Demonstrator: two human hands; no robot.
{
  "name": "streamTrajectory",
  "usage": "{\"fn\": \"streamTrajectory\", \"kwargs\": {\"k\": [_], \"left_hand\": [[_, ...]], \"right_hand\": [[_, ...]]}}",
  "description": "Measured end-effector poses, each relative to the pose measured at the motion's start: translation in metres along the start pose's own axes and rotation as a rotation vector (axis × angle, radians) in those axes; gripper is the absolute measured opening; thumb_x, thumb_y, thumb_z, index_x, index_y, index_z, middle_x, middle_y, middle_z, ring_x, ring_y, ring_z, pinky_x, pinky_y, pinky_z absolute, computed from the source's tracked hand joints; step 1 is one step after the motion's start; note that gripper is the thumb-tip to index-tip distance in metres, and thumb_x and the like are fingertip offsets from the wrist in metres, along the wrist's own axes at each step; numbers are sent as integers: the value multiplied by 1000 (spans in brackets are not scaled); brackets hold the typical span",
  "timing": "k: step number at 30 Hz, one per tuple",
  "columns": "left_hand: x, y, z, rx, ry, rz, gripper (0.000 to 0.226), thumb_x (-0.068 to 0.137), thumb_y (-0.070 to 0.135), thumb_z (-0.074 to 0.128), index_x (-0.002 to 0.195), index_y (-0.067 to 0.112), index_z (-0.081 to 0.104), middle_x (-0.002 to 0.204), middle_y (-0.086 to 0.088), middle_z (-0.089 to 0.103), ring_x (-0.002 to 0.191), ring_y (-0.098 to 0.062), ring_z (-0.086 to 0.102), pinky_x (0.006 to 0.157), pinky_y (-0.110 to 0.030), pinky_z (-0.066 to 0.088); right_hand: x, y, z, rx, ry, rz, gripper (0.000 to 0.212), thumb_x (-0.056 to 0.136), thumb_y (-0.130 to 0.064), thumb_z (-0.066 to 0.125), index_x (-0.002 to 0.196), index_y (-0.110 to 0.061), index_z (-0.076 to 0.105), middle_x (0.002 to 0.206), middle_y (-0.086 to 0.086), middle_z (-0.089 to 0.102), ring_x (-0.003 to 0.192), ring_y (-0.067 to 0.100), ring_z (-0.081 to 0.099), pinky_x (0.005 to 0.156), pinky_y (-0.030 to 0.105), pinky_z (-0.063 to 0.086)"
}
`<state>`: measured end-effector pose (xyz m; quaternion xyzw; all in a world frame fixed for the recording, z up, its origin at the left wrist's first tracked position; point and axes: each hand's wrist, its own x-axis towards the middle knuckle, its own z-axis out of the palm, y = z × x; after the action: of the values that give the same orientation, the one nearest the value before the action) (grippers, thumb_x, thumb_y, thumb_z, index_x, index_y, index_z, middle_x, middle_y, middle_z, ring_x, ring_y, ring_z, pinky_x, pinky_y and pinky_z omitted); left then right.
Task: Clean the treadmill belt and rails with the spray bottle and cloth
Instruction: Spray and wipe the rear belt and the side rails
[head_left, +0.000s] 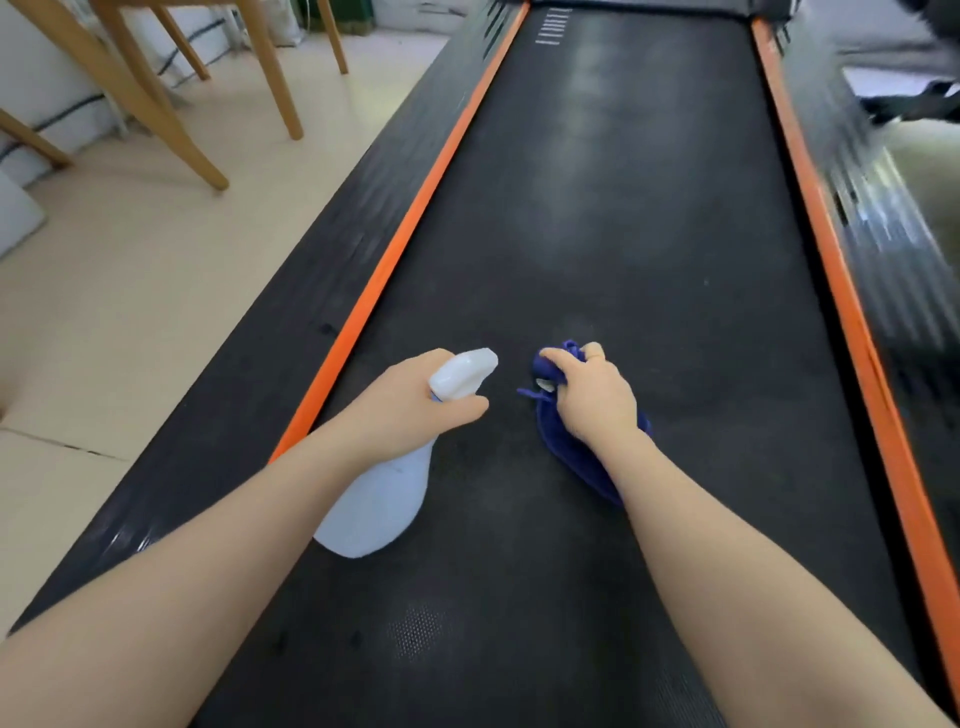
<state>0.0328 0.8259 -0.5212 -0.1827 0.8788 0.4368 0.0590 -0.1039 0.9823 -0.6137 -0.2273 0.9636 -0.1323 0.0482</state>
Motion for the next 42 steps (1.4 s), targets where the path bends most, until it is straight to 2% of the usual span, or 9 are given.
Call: {"fn": "streamTrajectory", "kwargs": {"k": [4, 11, 15, 20, 25, 29, 33, 38, 42], "left_hand": [[-7, 4, 10, 70, 5, 41, 15, 81, 20, 60, 96, 21, 57, 94, 7, 61, 92, -16, 59, 74, -27, 45], [4, 32, 56, 213, 100, -29, 27, 78, 33, 53, 68, 10, 43, 69, -7, 51, 65, -20, 45, 60, -32, 35], [10, 67, 112, 244, -105, -39, 26, 78, 33, 56, 73, 7, 50, 74, -4, 57, 68, -21, 51, 60, -30, 40], [28, 108, 163, 210, -275, -20, 30, 81, 24, 55, 64, 13, 33, 65, 1, 40, 58, -17, 37, 52, -27, 28], [44, 134, 185, 124, -174, -79, 31, 79, 24, 55, 62, 13, 32, 61, 0, 40, 54, -16, 36, 49, -26, 27], [53, 135, 176, 12, -107, -121, 21, 79, 22, 56, 70, 9, 42, 68, -4, 48, 60, -18, 41, 55, -26, 31], [64, 136, 159, -12, -75, -90, 19, 80, 17, 56, 75, 10, 39, 69, -3, 37, 63, -18, 31, 57, -29, 26], [88, 142, 159, -25, 70, -23, 12, 79, 16, 56, 73, 9, 50, 71, -8, 44, 66, -18, 37, 61, -31, 30], [97, 147, 161, 19, 52, -26, 20, 80, 18, 56, 71, 9, 40, 68, -5, 40, 62, -17, 33, 56, -28, 27]], "right_hand": [[-60, 58, -20, 6, -19, -133, 42, 90, -15, 48, 129, -31, 51, 115, 6, 44, 85, 29, 52, 62, 31, 41], [-101, 121, -42, 253, 80, 15, 42, 92, -13, 51, 131, -30, 52, 117, -1, 46, 94, 25, 55, 76, 33, 44], [-100, 142, -59, 395, 195, 87, 40, 92, -12, 54, 129, -27, 55, 109, -3, 45, 93, 18, 51, 78, 25, 35], [-101, 186, -81, 397, 200, 96, 38, 92, -11, 54, 128, -24, 55, 109, 1, 47, 95, 15, 48, 79, 21, 32], [-98, 216, -78, 373, 226, 150, 38, 94, -14, 50, 129, -28, 52, 116, 0, 46, 95, 14, 48, 79, 25, 34], [-90, 213, -52, 300, 190, 6, 40, 89, -4, 55, 127, -16, 56, 116, 12, 48, 97, 28, 51, 86, 32, 41], [-60, 216, -32, 38, 204, -224, 43, 73, 2, 58, 113, -11, 64, 99, 23, 55, 74, 38, 52, 66, 41, 50], [17, 236, -49, -37, 276, 105, 33, 87, -5, 50, 119, -13, 57, 117, 22, 47, 92, 35, 45, 77, 39, 39], [-20, 224, -38, 11, 254, -111, 33, 78, -2, 61, 110, -7, 61, 101, 23, 51, 75, 35, 49, 65, 39, 45]]}}
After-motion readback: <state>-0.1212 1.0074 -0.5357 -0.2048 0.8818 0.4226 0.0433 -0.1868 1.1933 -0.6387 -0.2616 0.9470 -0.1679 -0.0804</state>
